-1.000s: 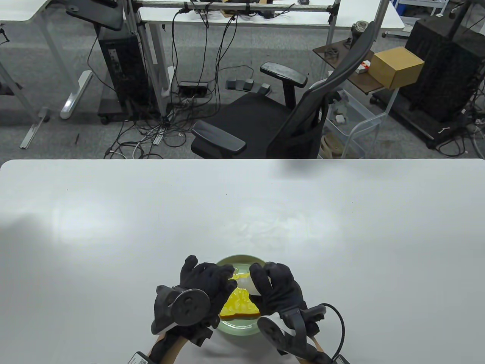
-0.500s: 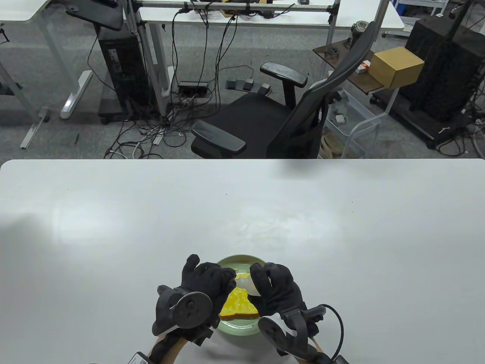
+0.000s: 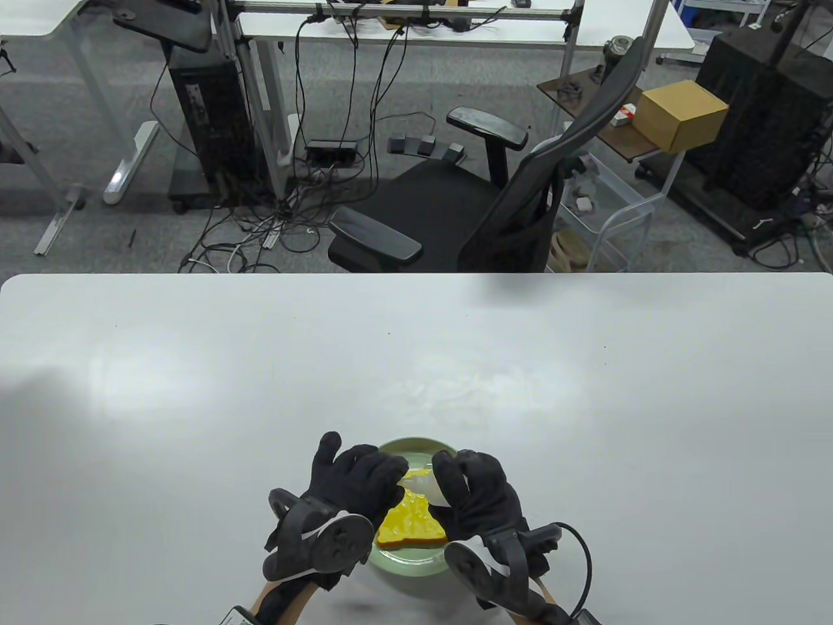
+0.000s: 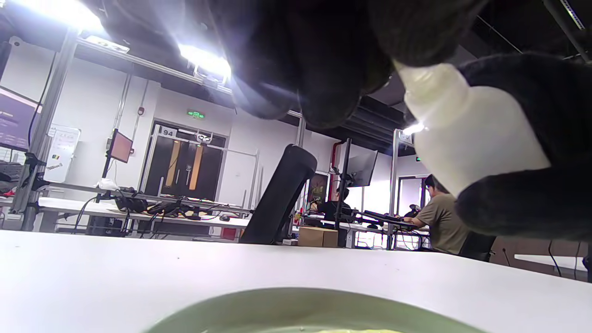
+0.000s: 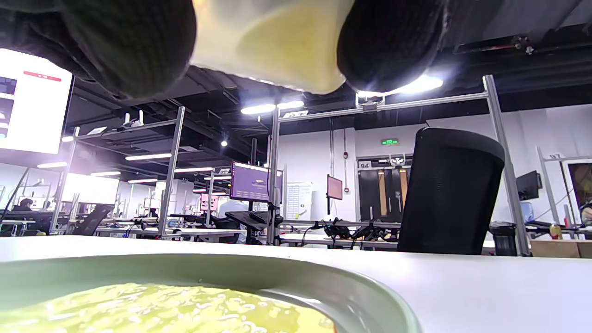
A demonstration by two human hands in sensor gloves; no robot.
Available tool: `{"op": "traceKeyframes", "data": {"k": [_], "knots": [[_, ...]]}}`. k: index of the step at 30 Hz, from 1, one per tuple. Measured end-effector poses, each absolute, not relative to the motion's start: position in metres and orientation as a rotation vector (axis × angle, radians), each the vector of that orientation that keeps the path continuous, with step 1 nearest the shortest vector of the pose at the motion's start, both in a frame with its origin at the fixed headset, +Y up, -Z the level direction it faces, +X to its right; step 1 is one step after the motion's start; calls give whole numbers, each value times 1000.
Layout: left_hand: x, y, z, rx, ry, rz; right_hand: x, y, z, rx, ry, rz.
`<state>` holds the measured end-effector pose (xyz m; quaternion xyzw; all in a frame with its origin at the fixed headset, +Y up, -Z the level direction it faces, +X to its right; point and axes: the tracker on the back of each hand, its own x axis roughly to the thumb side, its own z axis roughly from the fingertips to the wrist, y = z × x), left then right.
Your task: Squeeze honey bottle to draw zigzag on toast
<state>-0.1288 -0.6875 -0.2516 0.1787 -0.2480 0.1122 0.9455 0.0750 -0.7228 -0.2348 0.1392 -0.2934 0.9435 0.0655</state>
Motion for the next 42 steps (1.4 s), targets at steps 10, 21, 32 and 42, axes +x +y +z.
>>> {"op": "traceKeyframes", "data": {"k": [10, 21, 32, 42], "knots": [[-128, -685, -251, 348, -523, 205, 78, -724, -237, 381, -875, 2852], [-136, -687, -256, 312, -497, 280, 72, -723, -232, 441, -922, 2869], [-135, -681, -253, 343, -526, 290, 73, -723, -232, 425, -916, 2863], [-145, -679, -256, 336, -478, 384, 74, -725, -234, 399, -887, 2861]]}}
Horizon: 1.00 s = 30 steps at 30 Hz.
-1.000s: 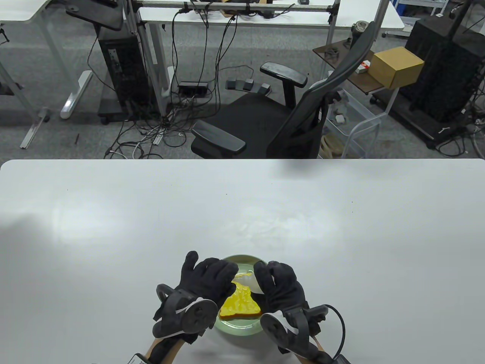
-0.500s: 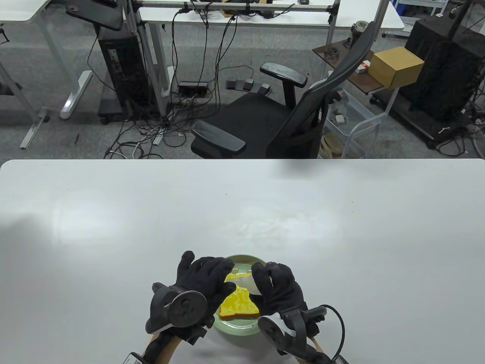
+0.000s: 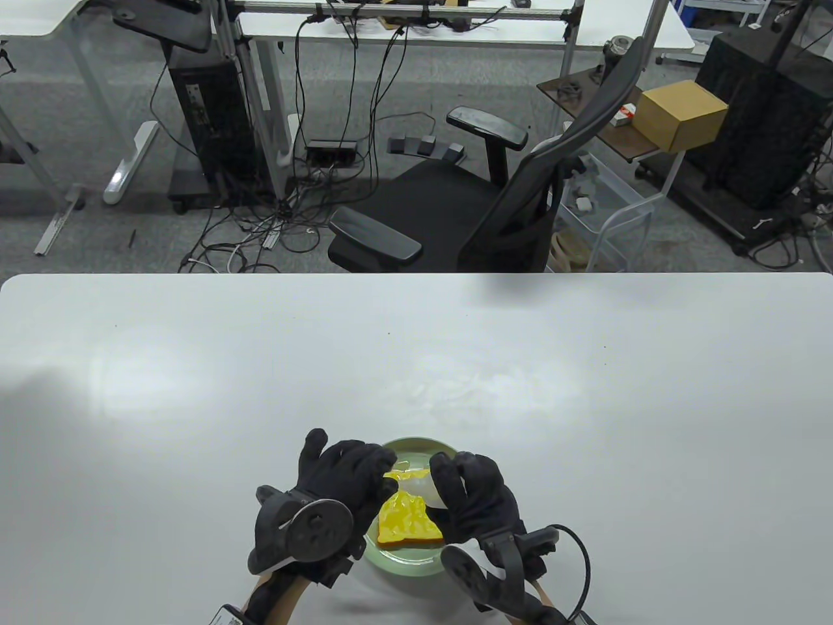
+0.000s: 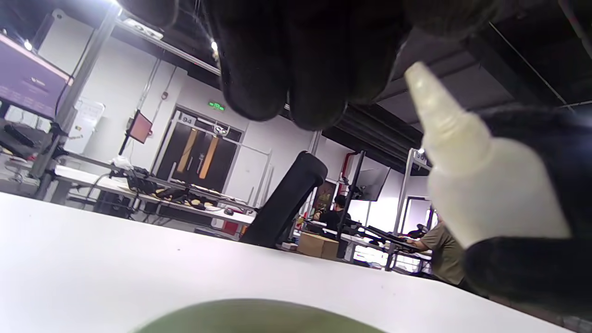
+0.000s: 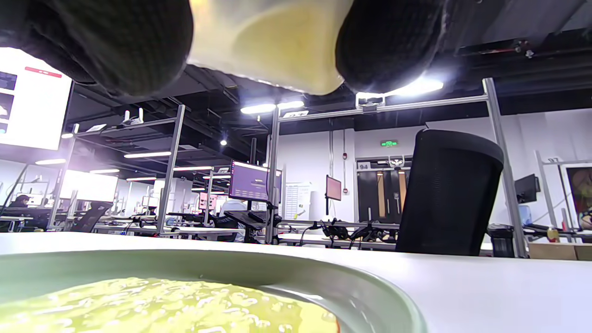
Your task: Squeeze honey bottle to draw zigzag on toast
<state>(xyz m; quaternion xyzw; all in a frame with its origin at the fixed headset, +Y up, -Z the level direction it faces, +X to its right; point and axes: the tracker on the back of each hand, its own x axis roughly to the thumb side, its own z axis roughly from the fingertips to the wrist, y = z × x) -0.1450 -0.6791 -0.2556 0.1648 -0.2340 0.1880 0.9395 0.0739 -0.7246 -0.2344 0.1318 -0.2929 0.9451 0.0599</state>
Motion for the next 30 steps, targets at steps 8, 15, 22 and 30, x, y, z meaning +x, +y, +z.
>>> {"op": "traceKeyframes", "data": {"k": [8, 15, 22, 30], "knots": [[-134, -681, -252, 355, -538, 262, 72, -726, -233, 413, -882, 2854], [-144, -685, -259, 293, -506, 379, 72, -727, -233, 422, -891, 2860], [-140, -682, -259, 235, -542, 337, 75, -727, -235, 388, -861, 2842], [-143, -685, -261, 235, -527, 345, 74, -726, -234, 398, -877, 2844]]}}
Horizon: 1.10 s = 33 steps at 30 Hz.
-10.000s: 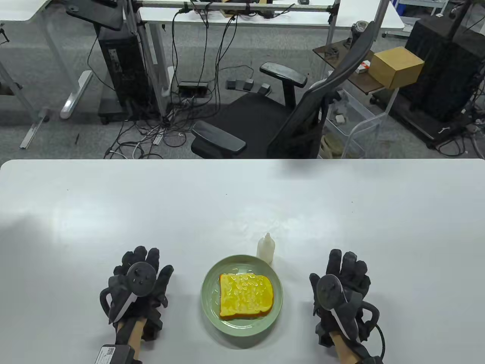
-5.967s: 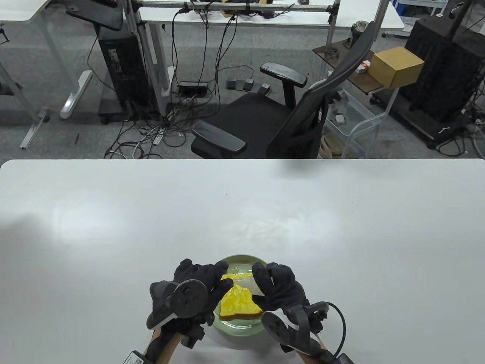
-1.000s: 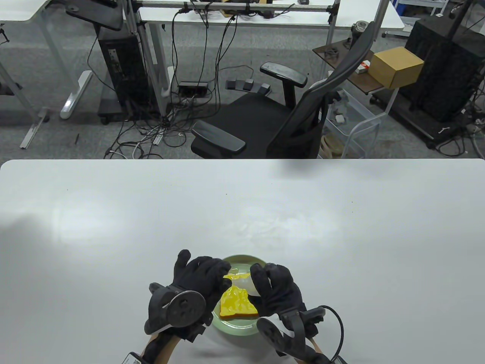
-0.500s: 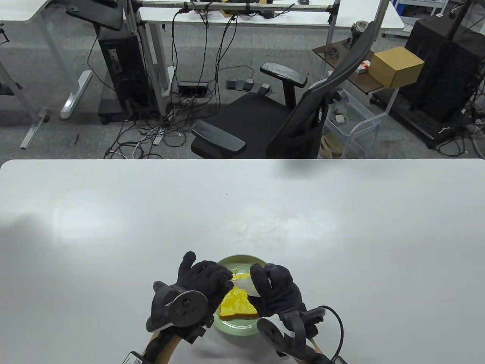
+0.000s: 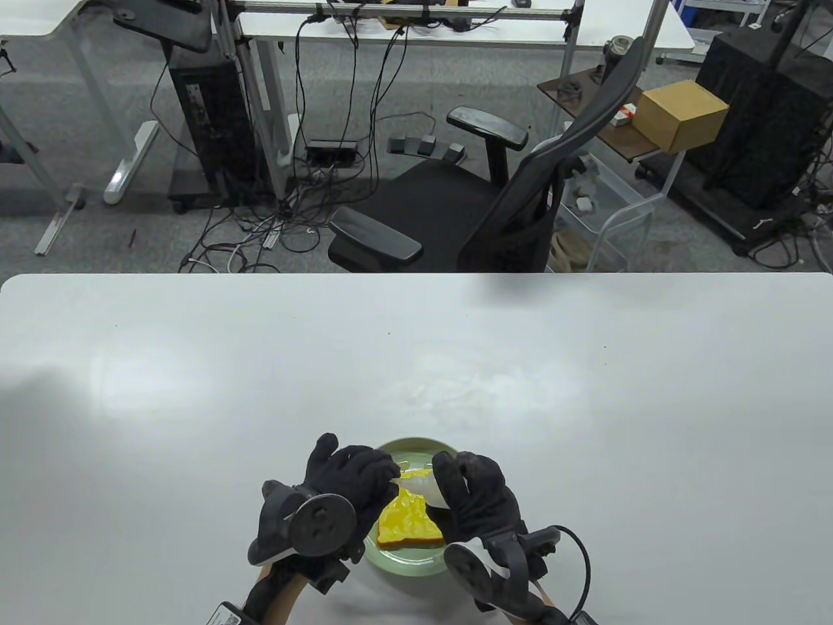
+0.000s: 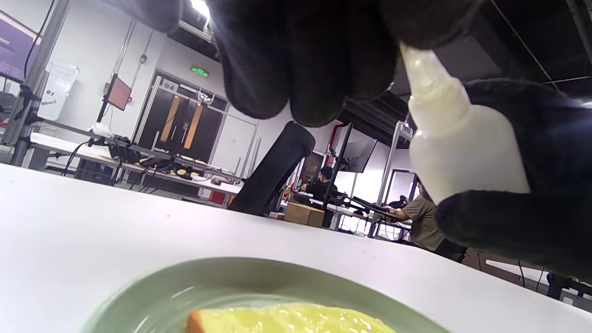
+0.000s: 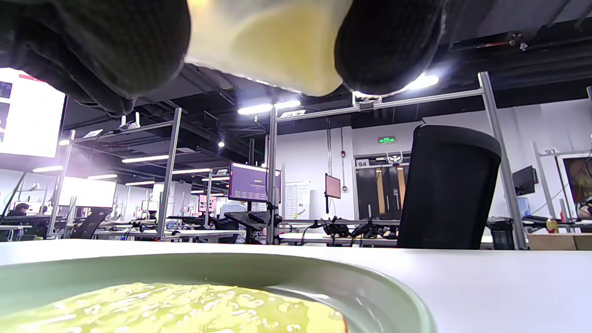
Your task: Squeeze honey bottle to draw zigzag on toast
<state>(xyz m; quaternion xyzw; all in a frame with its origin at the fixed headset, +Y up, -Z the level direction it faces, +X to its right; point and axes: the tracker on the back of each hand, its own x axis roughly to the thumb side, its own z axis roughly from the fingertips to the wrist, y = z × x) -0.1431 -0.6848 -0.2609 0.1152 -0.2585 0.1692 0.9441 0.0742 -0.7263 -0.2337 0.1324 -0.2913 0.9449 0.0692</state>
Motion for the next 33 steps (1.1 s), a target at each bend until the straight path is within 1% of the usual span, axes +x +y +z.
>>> {"op": "traceKeyframes", "data": {"k": [2, 6, 8, 11, 16, 20, 22, 24, 27, 33], "knots": [[-144, -684, -260, 262, -516, 335, 75, -726, -234, 389, -865, 2842], [-138, -683, -257, 270, -557, 325, 74, -725, -234, 396, -867, 2844], [-136, -683, -255, 311, -557, 309, 72, -725, -232, 413, -882, 2854], [-137, -684, -256, 299, -534, 271, 72, -725, -232, 416, -874, 2849], [-147, -686, -260, 317, -488, 329, 73, -726, -233, 408, -874, 2853], [-147, -684, -261, 280, -523, 392, 74, -726, -234, 391, -861, 2849], [-141, -684, -258, 268, -544, 351, 74, -726, -234, 398, -862, 2848], [-138, -683, -256, 324, -537, 292, 73, -726, -233, 407, -871, 2856], [-138, -684, -256, 321, -516, 242, 72, -726, -233, 413, -867, 2848], [-151, -682, -260, 318, -461, 369, 75, -727, -235, 393, -860, 2858]]}}
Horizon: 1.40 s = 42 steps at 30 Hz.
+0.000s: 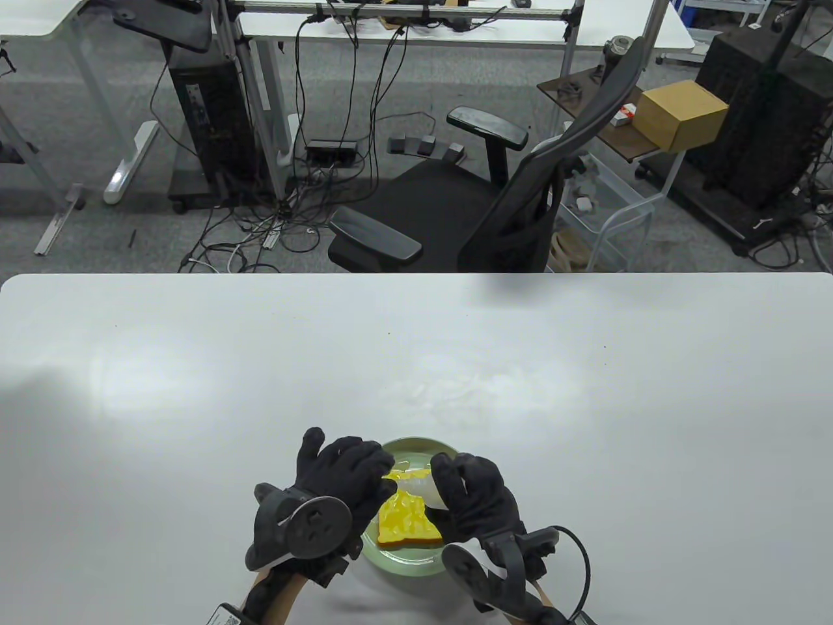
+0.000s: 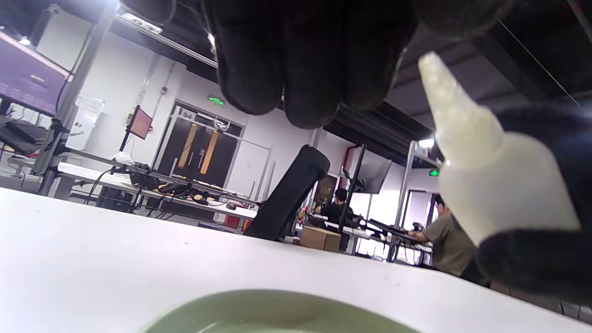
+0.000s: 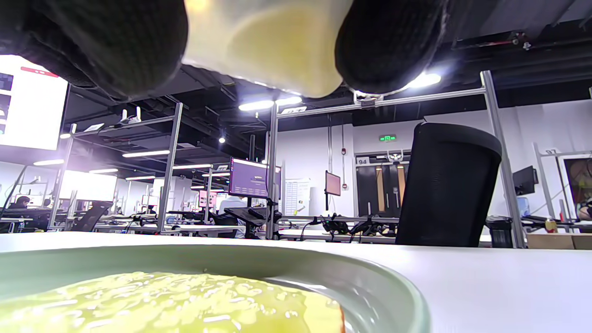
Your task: Squeeze honey bottle to draw zigzag on toast
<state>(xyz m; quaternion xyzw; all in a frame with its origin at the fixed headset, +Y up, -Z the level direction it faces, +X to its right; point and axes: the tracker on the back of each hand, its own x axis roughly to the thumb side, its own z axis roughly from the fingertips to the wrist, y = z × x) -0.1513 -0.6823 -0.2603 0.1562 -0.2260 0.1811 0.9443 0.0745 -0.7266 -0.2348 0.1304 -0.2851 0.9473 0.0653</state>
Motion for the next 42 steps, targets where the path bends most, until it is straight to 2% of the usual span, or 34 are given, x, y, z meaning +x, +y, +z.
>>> {"op": "traceKeyframes", "data": {"k": [4, 8, 16, 19, 23, 28, 34, 42], "knots": [[-147, -680, -260, 266, -528, 380, 75, -726, -235, 380, -849, 2846], [-142, -680, -256, 333, -533, 305, 73, -727, -234, 402, -862, 2857], [-149, -678, -260, 274, -515, 367, 72, -727, -233, 409, -857, 2854], [-158, -672, -262, 273, -487, 376, 74, -727, -235, 385, -848, 2859], [-180, -668, -270, 183, -367, 293, 80, -729, -240, 331, -822, 2868], [-199, -691, -288, 6, -179, -61, 81, -729, -240, 326, -819, 2878], [-202, -721, -300, -139, -102, -187, 79, -729, -240, 348, -823, 2887], [-198, -737, -304, -241, -59, -306, 80, -729, -240, 350, -814, 2891]]}}
